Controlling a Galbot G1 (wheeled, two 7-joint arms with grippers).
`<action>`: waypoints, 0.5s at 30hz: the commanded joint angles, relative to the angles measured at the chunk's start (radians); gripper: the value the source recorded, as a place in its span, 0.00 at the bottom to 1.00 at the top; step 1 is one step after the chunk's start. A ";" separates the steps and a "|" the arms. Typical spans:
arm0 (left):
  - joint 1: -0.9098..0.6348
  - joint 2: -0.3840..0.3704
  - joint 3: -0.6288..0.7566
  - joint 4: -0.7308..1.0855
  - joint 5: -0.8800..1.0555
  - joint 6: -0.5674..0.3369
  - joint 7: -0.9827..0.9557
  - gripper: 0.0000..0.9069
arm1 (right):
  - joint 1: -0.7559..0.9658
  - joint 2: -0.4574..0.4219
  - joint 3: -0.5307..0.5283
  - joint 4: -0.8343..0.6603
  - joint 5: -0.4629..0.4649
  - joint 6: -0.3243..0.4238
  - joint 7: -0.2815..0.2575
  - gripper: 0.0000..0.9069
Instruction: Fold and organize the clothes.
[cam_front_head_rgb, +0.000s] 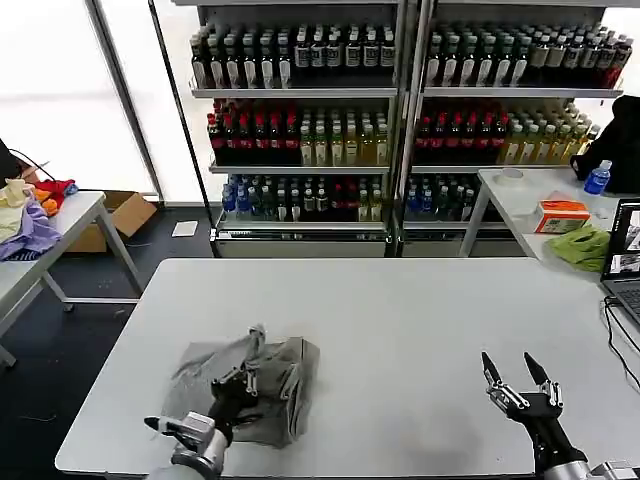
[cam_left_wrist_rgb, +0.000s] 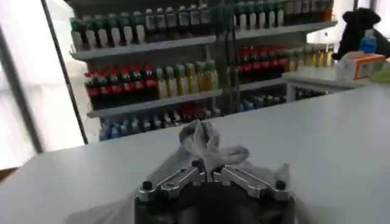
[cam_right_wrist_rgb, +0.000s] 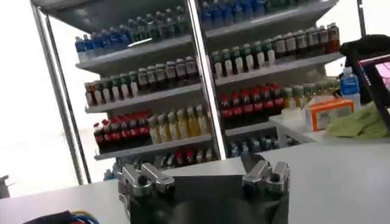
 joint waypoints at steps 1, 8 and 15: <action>-0.026 -0.097 0.110 0.070 0.121 0.000 0.069 1.00 | -0.005 0.014 -0.006 -0.020 -0.002 0.009 0.005 1.00; 0.049 -0.080 -0.043 -0.152 0.015 -0.005 0.067 1.00 | -0.017 0.031 -0.026 -0.013 -0.013 0.016 -0.001 1.00; 0.108 0.012 -0.460 -0.289 -0.236 0.072 0.087 1.00 | -0.017 0.020 -0.024 -0.018 -0.011 0.022 0.000 1.00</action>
